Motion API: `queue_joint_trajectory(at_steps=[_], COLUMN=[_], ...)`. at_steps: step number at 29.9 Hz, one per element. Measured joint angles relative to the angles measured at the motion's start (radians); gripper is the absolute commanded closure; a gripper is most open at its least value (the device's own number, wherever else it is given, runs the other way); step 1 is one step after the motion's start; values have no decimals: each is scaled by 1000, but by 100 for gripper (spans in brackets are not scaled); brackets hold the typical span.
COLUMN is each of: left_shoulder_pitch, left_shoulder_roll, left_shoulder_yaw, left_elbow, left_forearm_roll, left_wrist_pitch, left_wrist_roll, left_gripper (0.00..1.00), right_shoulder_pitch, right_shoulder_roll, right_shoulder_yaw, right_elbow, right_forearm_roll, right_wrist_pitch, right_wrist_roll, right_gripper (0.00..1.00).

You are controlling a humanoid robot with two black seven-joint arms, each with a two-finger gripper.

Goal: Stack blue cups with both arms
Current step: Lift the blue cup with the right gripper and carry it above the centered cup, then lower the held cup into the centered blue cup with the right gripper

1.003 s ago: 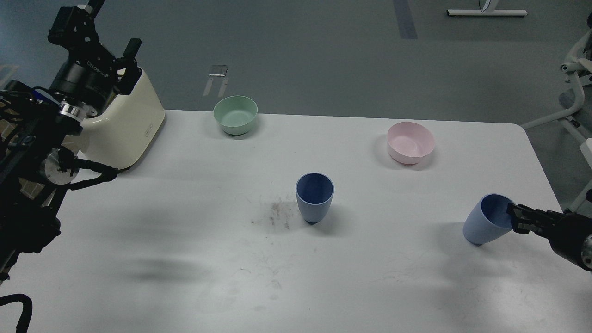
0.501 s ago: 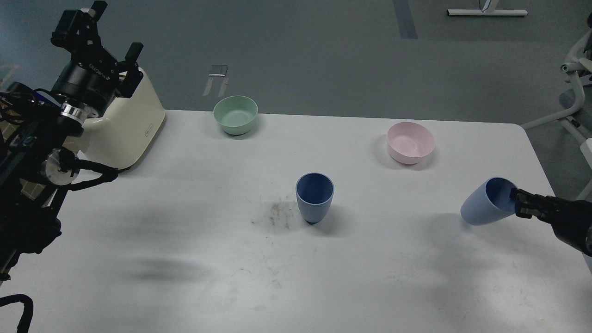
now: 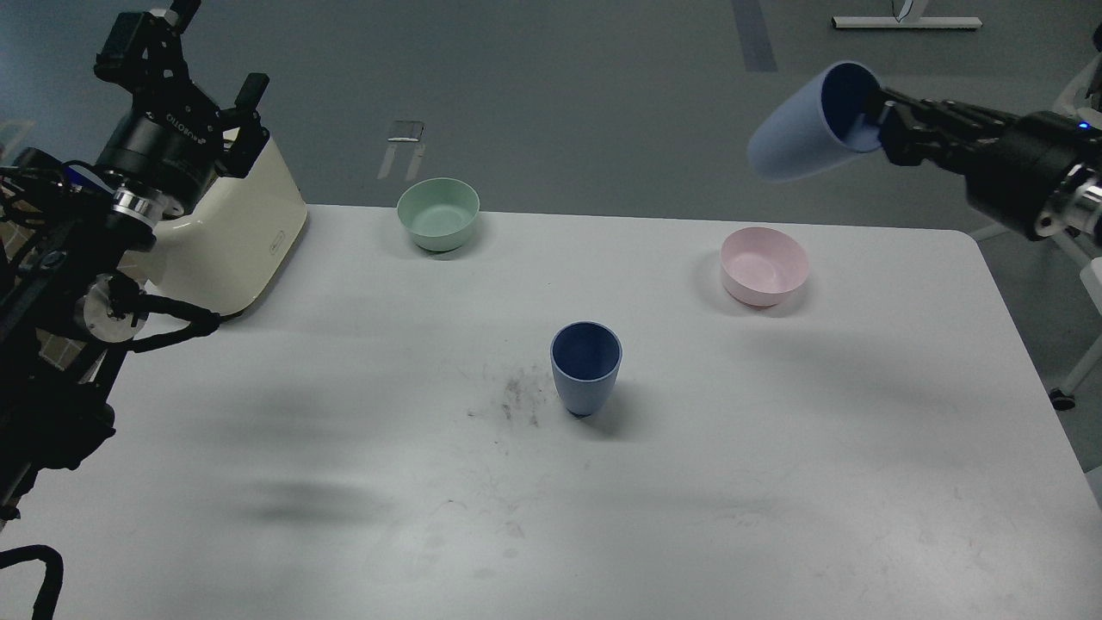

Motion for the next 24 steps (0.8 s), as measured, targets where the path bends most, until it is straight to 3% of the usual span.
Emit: queue_joint_trajectory(at_steps=[12, 24], left_shoulder_pitch=[-88, -126], left_shoulder_roll=[-44, -68], left_shoulder_yaw=[62, 85], left_elbow=[37, 51], left_forearm_roll=[5, 5], left_wrist_pitch=[0, 0], left_wrist_roll=[1, 0], left_gripper=[2, 2], right_shoulder_pitch=[175, 187], right_shoulder_roll=[213, 274], right_shoulder_yaw=[-372, -454], right_elbow=[-69, -124], right_forearm_roll=[-17, -34], right_wrist_pitch=[0, 0], right_wrist_roll=[-71, -75], right_gripper=[100, 100])
